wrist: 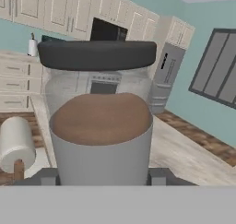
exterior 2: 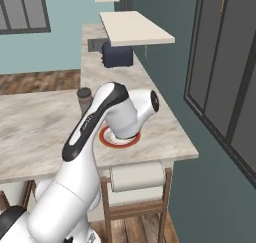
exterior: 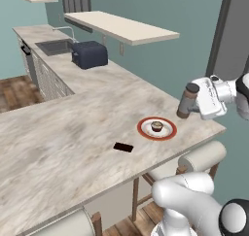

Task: Take the cinnamon bottle from the cabinet and place it on the dining table, next to the plate with the cupcake. Then take the chocolate from the dining counter and place it on the cupcake plate.

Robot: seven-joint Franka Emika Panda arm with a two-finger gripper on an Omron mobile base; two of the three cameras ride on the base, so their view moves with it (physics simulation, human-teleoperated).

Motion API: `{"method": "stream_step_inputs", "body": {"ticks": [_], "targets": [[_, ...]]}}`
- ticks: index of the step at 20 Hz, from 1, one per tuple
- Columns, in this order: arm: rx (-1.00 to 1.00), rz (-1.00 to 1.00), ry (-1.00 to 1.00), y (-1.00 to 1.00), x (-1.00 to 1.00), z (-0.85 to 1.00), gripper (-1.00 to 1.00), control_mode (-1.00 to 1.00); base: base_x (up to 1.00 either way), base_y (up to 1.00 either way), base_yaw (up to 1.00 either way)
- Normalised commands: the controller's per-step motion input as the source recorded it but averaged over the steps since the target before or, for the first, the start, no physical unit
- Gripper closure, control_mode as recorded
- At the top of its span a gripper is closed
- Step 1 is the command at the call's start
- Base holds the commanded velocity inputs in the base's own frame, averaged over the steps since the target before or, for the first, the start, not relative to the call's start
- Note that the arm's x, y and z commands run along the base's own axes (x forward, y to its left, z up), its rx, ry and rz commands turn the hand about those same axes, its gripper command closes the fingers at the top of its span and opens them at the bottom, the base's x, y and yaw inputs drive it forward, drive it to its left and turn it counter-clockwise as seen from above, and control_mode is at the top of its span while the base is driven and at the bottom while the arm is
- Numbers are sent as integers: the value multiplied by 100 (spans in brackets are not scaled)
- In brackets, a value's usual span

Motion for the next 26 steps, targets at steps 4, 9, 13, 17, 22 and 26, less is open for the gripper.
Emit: {"method": "stream_step_inputs", "body": {"ticks": [4,9,13,17,22,26], "targets": [[-4,1,13,-29,66,-27,100,-100,0,0,0],[12,0,22,-45,66,-20,100,-100,0,0,0],[19,0,15,-52,52,-23,100,-100,0,0,0],[-1,-5,-4,-36,26,-42,100,-100,0,0,0],[-30,-14,-17,-9,22,-44,100,-100,0,0,0],[-30,-22,-17,-4,32,-41,100,-100,0,0,0]]}}
